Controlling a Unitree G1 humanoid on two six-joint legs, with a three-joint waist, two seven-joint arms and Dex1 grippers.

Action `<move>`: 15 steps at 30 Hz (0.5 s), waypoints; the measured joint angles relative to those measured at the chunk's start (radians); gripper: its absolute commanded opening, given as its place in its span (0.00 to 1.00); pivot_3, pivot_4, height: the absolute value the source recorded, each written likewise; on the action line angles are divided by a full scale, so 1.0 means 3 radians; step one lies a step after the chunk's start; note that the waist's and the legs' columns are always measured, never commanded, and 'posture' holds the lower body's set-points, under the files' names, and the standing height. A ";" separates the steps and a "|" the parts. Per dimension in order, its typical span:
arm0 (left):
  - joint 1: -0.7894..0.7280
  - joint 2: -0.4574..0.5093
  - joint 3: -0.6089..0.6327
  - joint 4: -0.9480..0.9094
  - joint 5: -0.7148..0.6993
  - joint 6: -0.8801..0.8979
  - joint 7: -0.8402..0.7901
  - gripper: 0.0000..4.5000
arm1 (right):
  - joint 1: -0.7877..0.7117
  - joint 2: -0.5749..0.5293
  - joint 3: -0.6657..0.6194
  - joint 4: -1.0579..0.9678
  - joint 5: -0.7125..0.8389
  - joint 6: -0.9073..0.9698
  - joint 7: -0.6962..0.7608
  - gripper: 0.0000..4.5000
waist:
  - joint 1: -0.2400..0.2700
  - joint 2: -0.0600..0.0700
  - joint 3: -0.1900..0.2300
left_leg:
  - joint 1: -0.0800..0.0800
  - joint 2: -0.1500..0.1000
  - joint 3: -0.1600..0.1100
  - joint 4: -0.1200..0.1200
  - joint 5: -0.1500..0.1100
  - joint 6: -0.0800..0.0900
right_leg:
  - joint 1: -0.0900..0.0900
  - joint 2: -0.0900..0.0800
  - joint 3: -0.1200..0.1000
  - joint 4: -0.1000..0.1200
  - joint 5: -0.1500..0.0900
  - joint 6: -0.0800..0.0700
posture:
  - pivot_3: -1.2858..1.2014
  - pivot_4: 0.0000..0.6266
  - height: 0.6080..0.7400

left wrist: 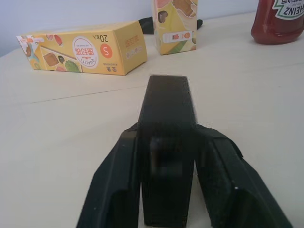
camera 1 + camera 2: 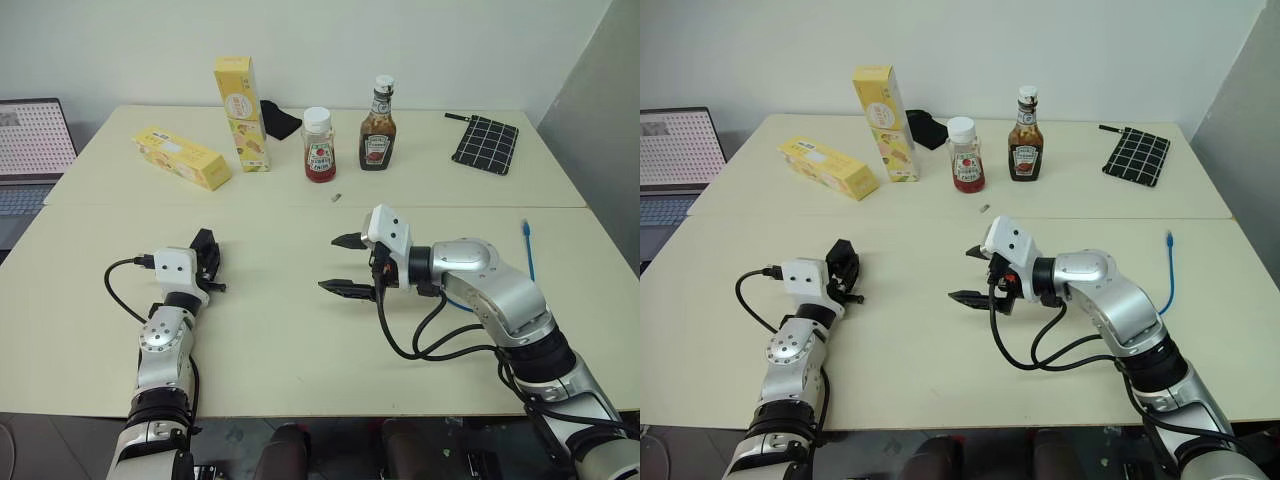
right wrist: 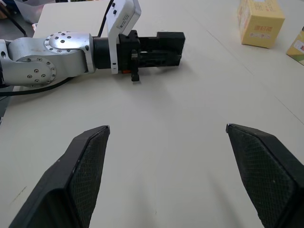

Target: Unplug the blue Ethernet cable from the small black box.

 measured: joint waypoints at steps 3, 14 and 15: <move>0.0119 0.0002 0.0025 -0.0142 -0.0039 0.0044 0.0004 0.67 | 0.0001 -0.0002 0.0016 -0.0056 -0.0001 0.0005 0.0000 0.92 | -0.0009 0.0000 0.0000 | 0.0001 0.0002 0.0002 -0.0001 0.0000 0.0000 | 0.0000 0.0000 0.0003 -0.0001 0.0000 0.0000 | 0.52 0.24 1.00; 0.1170 0.0198 0.0044 -0.1624 -0.0247 0.1057 -0.0093 0.75 | 0.0271 -0.0021 0.0015 -0.0230 -0.0011 0.0140 -0.0106 0.92 | -0.0028 0.0000 -0.0001 | 0.0004 0.0007 0.0000 -0.0004 0.0000 0.0000 | 0.0002 -0.0002 0.0005 -0.0001 -0.0001 -0.0001 | 0.52 0.24 1.00; 0.1261 0.0249 0.0052 -0.1774 -0.0274 0.1222 -0.0105 0.75 | 0.0308 -0.0052 0.0007 -0.0250 -0.0007 0.0154 -0.0114 0.92 | -0.0024 0.0000 -0.0001 | 0.0003 0.0006 0.0000 -0.0004 0.0000 0.0000 | 0.0002 -0.0001 0.0004 0.0000 -0.0001 -0.0001 | 0.52 0.24 1.00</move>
